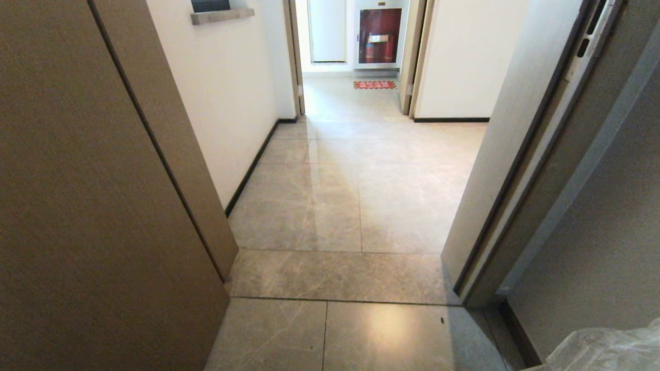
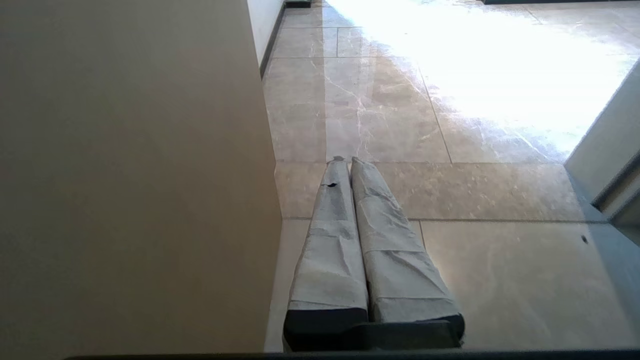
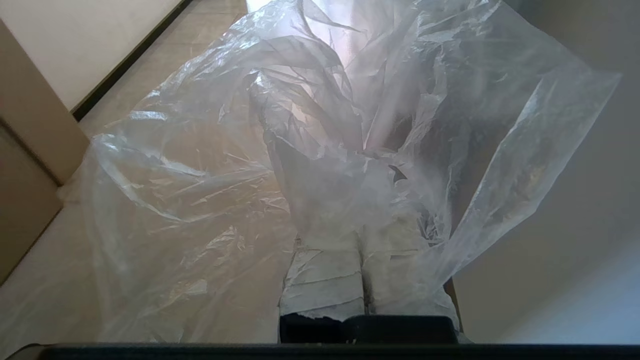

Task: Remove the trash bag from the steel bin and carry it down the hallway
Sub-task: Put the trash bag at the door

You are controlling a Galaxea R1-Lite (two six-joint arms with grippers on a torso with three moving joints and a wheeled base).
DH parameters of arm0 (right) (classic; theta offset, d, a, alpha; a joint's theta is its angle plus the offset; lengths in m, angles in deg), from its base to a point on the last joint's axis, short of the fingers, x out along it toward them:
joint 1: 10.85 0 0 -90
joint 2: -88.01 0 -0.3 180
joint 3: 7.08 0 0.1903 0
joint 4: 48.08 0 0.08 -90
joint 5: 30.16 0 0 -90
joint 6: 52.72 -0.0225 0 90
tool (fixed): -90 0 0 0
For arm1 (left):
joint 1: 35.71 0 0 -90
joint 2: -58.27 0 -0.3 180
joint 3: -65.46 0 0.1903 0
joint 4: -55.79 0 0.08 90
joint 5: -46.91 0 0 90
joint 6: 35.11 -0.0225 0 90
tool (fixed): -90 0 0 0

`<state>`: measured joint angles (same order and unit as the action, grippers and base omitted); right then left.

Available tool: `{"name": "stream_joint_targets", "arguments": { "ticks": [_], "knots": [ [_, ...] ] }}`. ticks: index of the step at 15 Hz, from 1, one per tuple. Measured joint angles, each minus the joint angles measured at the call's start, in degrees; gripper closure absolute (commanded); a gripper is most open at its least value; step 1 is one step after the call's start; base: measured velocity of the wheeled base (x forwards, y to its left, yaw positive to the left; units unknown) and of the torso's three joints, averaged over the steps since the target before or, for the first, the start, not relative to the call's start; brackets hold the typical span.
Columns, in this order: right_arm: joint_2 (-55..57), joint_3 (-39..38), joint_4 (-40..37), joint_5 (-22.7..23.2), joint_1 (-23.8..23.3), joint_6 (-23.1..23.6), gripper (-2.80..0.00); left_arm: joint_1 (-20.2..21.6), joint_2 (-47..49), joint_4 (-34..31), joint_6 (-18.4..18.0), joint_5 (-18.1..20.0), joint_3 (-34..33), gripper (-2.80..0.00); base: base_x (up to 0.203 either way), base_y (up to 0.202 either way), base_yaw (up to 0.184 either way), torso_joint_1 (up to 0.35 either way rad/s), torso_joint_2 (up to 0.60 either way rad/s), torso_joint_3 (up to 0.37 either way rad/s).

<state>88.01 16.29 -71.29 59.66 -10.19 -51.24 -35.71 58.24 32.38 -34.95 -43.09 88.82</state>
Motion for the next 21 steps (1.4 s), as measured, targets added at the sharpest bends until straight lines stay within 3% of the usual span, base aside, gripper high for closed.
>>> {"name": "stream_joint_targets", "arguments": {
  "ticks": [21],
  "knots": [
    [0.0, 0.0, 0.0, 0.02, 0.02, 0.0, 0.0, 0.0, 0.02, -0.02, -0.01, 0.02, 0.0, 0.0, 0.192, 0.0, 0.001, 0.002, 0.0, 0.002]
  ]
}}
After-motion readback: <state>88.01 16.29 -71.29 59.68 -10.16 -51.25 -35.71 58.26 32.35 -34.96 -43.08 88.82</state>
